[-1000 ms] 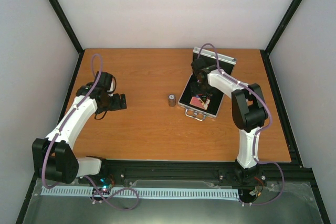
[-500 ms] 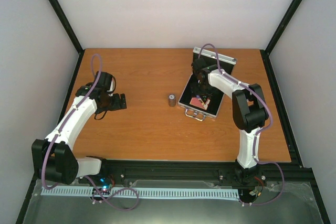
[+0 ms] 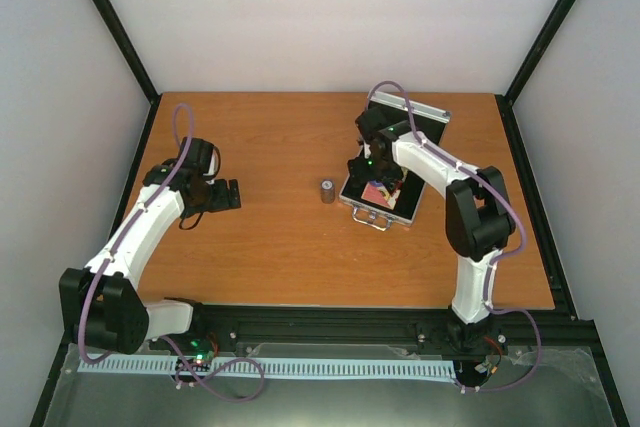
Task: Pack up texas hold em set
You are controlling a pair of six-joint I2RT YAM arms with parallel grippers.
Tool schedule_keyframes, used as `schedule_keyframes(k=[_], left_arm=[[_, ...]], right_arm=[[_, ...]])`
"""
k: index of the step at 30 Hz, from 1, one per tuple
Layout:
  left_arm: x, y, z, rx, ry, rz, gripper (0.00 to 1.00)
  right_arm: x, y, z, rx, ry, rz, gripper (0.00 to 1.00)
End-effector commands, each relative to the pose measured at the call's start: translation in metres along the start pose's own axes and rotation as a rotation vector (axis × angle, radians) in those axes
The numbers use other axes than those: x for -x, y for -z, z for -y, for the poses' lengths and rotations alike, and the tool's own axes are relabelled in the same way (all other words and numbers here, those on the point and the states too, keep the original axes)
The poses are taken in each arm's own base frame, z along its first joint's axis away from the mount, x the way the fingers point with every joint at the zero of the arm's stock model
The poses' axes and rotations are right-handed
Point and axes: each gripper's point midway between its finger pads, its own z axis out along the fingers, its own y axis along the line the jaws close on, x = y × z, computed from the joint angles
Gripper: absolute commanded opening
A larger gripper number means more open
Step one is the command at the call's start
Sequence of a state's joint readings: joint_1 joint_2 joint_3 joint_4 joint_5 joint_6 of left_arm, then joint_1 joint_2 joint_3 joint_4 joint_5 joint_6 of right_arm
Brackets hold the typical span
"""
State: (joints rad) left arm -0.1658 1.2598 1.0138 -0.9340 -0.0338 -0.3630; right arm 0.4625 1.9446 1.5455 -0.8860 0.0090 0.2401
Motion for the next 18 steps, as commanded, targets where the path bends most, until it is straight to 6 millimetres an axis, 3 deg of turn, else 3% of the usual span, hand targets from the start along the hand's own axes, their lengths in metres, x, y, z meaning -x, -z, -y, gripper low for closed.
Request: schedule_keyframes(k=[1,11,18], left_arm=[[0.004,0.006,0.004,-0.02,0.017,0.034,1.0],[0.004,0.006,0.005,-0.026,0.018,0.034,1.0],[0.005,0.009,0.005,-0.032,0.016,0.042,1.0]], right_arm=[[0.003,0.013,-0.023,0.059,0.042,0.022,0.88],[0.004,0.042,-0.088,0.081,0.194,0.057,0.92],[0.003,0.025,-0.118,0.111,0.25,0.003,0.92]])
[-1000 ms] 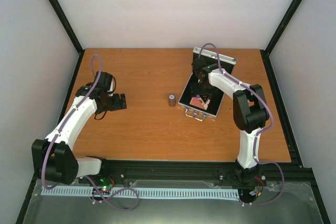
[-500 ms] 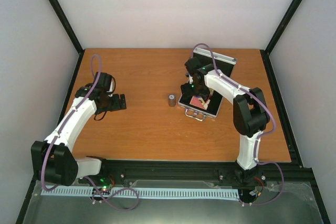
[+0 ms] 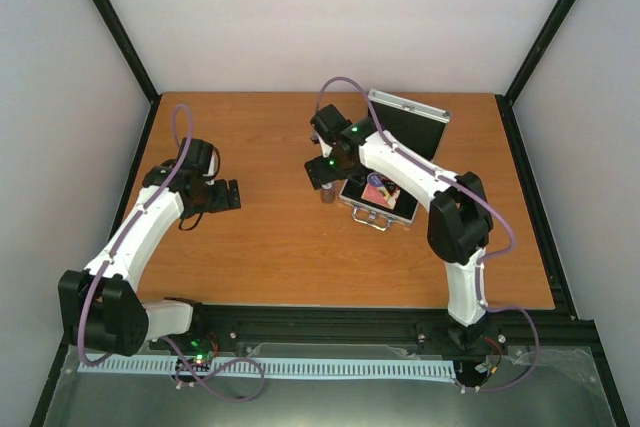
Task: Pack up texas hold em set
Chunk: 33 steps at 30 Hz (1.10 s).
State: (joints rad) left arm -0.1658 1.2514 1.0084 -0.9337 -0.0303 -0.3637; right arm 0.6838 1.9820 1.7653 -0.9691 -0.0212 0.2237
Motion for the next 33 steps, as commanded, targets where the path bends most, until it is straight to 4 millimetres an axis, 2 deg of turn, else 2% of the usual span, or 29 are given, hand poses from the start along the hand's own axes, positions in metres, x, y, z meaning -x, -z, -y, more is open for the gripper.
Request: schedule_keyframes(k=[1,9,24,33], left_arm=[[0.006,0.009,0.005,-0.027,0.015,0.043,1.0],[0.007,0.008,0.006,-0.028,0.009,0.037,1.0],[0.006,0.001,0.004,-0.01,0.004,0.022,1.0],[0.006,0.001,0.004,-0.01,0.006,0.022,1.0]], right_arm=[[-0.005,-0.021,-0.005,-0.003,0.023,-0.077,0.92],[0.0,-0.038,-0.001,-0.05,0.042,-0.121,0.9],[-0.011,-0.064,-0.001,-0.045,0.068,-0.192,0.82],[-0.009,-0.076,0.002,-0.062,0.079,-0.198,0.8]])
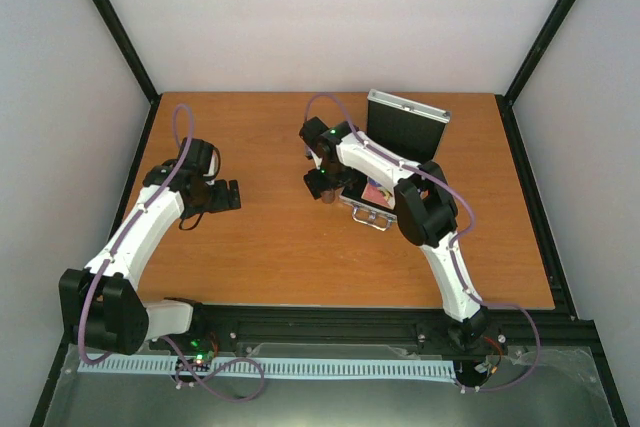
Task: Pack up texas hold em set
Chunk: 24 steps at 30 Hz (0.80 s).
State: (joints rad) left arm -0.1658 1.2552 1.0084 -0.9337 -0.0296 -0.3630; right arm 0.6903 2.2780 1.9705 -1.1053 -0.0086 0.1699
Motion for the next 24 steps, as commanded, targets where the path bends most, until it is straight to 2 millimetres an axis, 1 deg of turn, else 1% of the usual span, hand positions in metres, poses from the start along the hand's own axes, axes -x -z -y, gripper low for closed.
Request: schedule_keyframes(k=[1,4,8,12,13,15,16,18,19,21,23,24], left_arm=[[0.0064,0.002,0.0035,-0.01,0.007,0.025,1.0],[0.0059,0.0021,0.0032,-0.009,0.008,0.024,1.0],[0.006,0.0019,0.003,-0.007,0.008,0.024,1.0],[0.0059,0.0015,0.0023,-0.004,0.01,0.024,1.0],[0.006,0.0018,0.0023,-0.004,0.011,0.025,1.0],[0.0058,0.002,0.0022,-0.004,0.011,0.026,1.0],[0.0056,0.002,0.0021,-0.004,0.011,0.026,1.0],[0.0058,0.0025,0.002,-0.004,0.013,0.027,1.0],[0.0055,0.0025,0.002,-0.004,0.013,0.026,1.0],[0.0057,0.0034,0.0019,-0.005,0.015,0.031,1.0],[0.006,0.0049,0.0021,-0.008,0.019,0.036,1.0],[0.0059,0.0051,0.0023,-0.009,0.019,0.036,1.0]], right_arm=[[0.0087,0.0025,-0.0022,-0.01,0.021,0.023,0.79],[0.0105,0.0001,-0.0025,-0.009,0.023,0.026,0.75],[0.0123,-0.0007,-0.004,-0.002,0.027,0.031,0.66],[0.0093,-0.0028,-0.004,-0.001,0.034,0.016,0.64],[0.0079,-0.0037,-0.0041,0.001,0.033,0.01,0.61],[0.0062,-0.0037,-0.0046,0.004,0.034,0.004,0.53],[0.0054,-0.0038,-0.0051,0.006,0.034,0.002,0.5],[0.0045,-0.0037,-0.0056,0.009,0.034,-0.001,0.5],[0.0042,-0.0028,-0.0052,0.009,0.033,-0.001,0.48],[0.0033,-0.0019,-0.0058,0.01,0.034,-0.002,0.39],[0.0028,-0.0012,-0.0047,0.008,0.033,-0.002,0.27],[0.0029,0.0001,-0.0045,0.006,0.034,0.0,0.24]])
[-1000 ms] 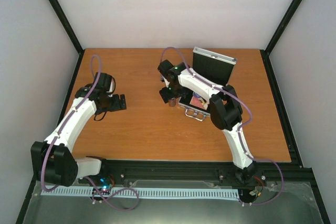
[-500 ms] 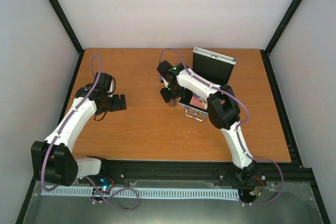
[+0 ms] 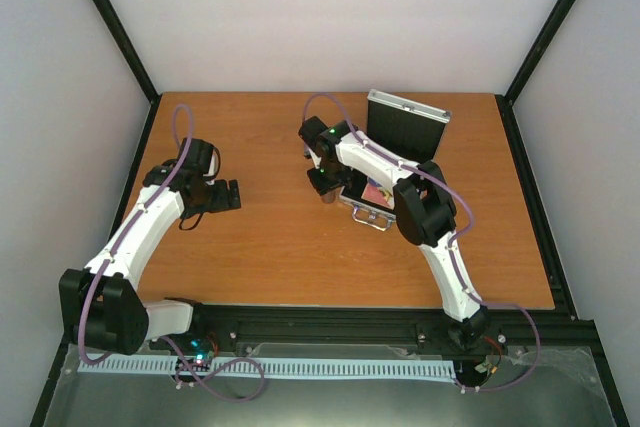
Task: Pack up texas hold em set
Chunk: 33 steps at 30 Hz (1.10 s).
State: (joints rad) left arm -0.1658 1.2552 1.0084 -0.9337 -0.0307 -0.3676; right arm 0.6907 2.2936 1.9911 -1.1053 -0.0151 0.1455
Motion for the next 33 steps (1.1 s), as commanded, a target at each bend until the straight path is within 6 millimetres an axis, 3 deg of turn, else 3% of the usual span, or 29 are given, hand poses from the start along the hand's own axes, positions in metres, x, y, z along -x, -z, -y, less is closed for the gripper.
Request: schedule_keyframes(k=[1,5,7,13,20,22,33], left_arm=[[0.006,0.005,0.003,-0.012,0.015,0.035,1.0],[0.006,0.006,0.003,-0.014,0.015,0.036,1.0],[0.006,0.006,0.003,-0.014,0.015,0.038,1.0],[0.007,0.009,0.004,-0.024,0.014,0.047,1.0],[0.007,0.013,0.006,-0.038,0.013,0.062,1.0],[0.007,0.014,0.007,-0.046,0.011,0.064,1.0],[0.009,0.016,0.012,-0.075,0.015,0.071,1.0]], right_arm=[[-0.001,0.003,-0.003,-0.002,0.01,-0.003,0.22],[0.002,0.012,-0.004,0.001,0.015,0.016,0.06],[0.005,0.022,-0.003,0.002,0.016,0.035,0.03],[0.008,0.07,-0.001,-0.009,0.012,0.12,0.03],[-0.011,0.116,0.013,-0.064,-0.025,0.193,0.03],[-0.018,0.124,0.022,-0.103,-0.042,0.208,0.03],[-0.062,0.139,0.11,-0.564,-0.178,0.303,0.03]])
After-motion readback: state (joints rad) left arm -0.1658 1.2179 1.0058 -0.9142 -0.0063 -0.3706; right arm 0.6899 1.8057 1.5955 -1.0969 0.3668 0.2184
